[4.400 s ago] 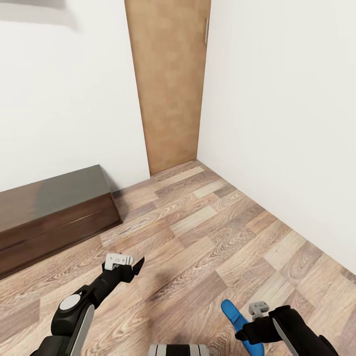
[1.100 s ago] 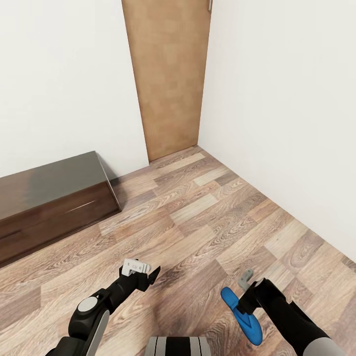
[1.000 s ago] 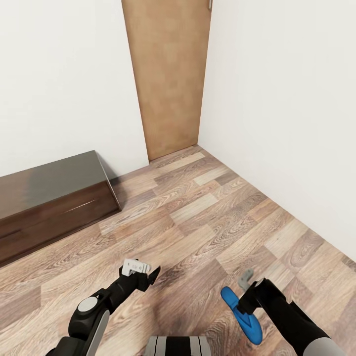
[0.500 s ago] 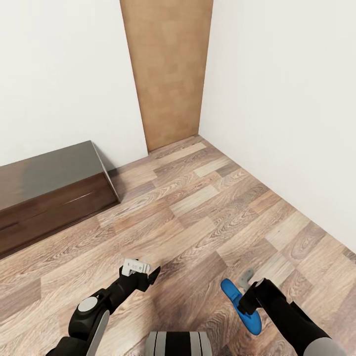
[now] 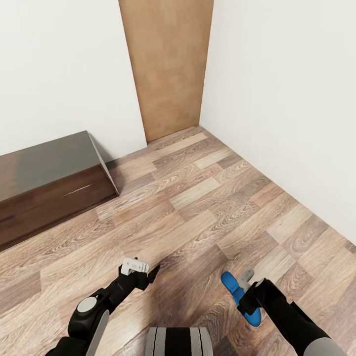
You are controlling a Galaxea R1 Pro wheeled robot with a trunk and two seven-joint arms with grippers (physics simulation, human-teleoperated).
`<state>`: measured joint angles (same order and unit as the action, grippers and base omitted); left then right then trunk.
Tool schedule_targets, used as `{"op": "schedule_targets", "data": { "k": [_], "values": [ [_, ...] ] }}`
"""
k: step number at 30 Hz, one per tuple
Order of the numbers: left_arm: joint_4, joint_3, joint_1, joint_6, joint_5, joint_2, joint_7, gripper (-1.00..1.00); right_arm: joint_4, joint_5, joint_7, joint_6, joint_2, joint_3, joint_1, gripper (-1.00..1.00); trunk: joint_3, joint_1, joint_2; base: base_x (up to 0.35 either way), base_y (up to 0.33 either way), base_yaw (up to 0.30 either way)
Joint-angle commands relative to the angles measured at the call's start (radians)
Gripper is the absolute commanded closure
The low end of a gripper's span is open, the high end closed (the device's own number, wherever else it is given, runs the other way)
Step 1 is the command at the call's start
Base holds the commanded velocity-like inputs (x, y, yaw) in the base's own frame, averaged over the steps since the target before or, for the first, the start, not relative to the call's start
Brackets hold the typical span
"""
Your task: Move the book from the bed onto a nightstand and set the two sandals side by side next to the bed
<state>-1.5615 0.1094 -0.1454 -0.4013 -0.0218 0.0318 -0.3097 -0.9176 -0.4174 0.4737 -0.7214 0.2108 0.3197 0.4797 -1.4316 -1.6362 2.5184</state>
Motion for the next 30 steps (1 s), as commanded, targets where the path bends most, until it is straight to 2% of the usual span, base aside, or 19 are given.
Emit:
{"op": "schedule_targets", "data": {
  "k": [1, 5, 9, 10, 15, 20, 30],
  "values": [
    [-0.004, -0.002, 0.0, 0.019, -0.002, 0.0, -0.002, -1.0, -0.002, -0.011, 0.009, -0.003, 0.001, 0.002, 0.0, -1.0, -0.001, 0.0, 0.0, 0.0, 0.0, 0.0],
    [-0.032, -0.005, 0.0, 0.133, -0.003, 0.001, 0.017, -1.0, -0.002, -0.011, 0.009, -0.003, 0.001, 0.002, 0.0, -1.0, -0.001, 0.0, 0.0, 0.0, 0.0, 0.0],
    [-0.078, -0.007, 0.0, 0.192, -0.004, 0.001, 0.09, -1.0, -0.002, -0.011, 0.009, -0.003, 0.001, 0.002, 0.0, -1.0, -0.001, 0.0, 0.0, 0.0, 0.0, 0.0],
    [-0.085, -0.007, 0.0, 0.223, -0.004, 0.001, 0.12, -1.0, -0.002, -0.011, 0.009, -0.003, 0.0, 0.002, 0.0, -1.0, -0.001, 0.0, 0.0, 0.0, 0.0, 0.0],
    [-0.091, -0.007, 0.0, 0.349, -0.004, 0.0, 0.181, -1.0, -0.002, -0.011, 0.009, -0.003, 0.0, 0.002, 0.0, -1.0, -0.001, 0.0, 0.0, 0.0, 0.0, 0.0],
    [-0.092, -0.007, 0.0, 0.373, -0.004, 0.0, 0.198, -1.0, -0.001, -0.011, 0.009, -0.003, 0.001, 0.001, 0.0, -1.0, -0.016, -0.002, 0.001, 0.0, 0.0, 0.0],
    [-0.092, -0.007, 0.0, 0.377, -0.003, 0.0, 0.214, -1.0, -0.001, -0.011, 0.008, -0.003, 0.004, -0.001, 0.0, -1.0, -0.055, -0.006, 0.004, 0.0, 0.0, 0.0]
  ]
}}
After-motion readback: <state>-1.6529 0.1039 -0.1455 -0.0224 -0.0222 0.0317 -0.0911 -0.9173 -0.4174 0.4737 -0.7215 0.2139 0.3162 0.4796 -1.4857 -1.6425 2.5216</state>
